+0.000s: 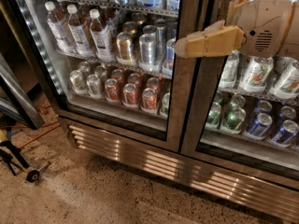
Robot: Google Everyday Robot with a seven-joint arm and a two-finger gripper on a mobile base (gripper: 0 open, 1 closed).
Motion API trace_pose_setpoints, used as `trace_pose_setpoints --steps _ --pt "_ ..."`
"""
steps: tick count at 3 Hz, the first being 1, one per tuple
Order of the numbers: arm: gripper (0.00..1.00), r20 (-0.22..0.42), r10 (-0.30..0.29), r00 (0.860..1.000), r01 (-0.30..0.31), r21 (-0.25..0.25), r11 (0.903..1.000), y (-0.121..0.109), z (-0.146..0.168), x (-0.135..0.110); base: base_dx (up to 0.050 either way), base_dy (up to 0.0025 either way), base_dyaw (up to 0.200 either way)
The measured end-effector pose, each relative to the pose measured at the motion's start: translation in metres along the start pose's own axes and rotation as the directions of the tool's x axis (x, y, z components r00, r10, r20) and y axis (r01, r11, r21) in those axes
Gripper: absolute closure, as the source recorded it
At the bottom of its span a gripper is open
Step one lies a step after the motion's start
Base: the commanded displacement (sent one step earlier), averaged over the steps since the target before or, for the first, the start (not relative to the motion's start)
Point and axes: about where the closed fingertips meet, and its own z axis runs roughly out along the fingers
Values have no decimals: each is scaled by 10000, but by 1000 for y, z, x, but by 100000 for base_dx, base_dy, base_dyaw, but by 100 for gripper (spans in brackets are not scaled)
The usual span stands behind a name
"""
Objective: Open right fridge door
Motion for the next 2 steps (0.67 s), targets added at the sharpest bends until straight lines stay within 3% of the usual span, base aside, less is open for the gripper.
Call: trace_pose_setpoints --steps 1,2 --pt "0 0 0 10000 0 0 10000 0 0 0 0 0 0" --pt "19 0 -1 10000 1 -1 10000 0 0 0 0 0 0"
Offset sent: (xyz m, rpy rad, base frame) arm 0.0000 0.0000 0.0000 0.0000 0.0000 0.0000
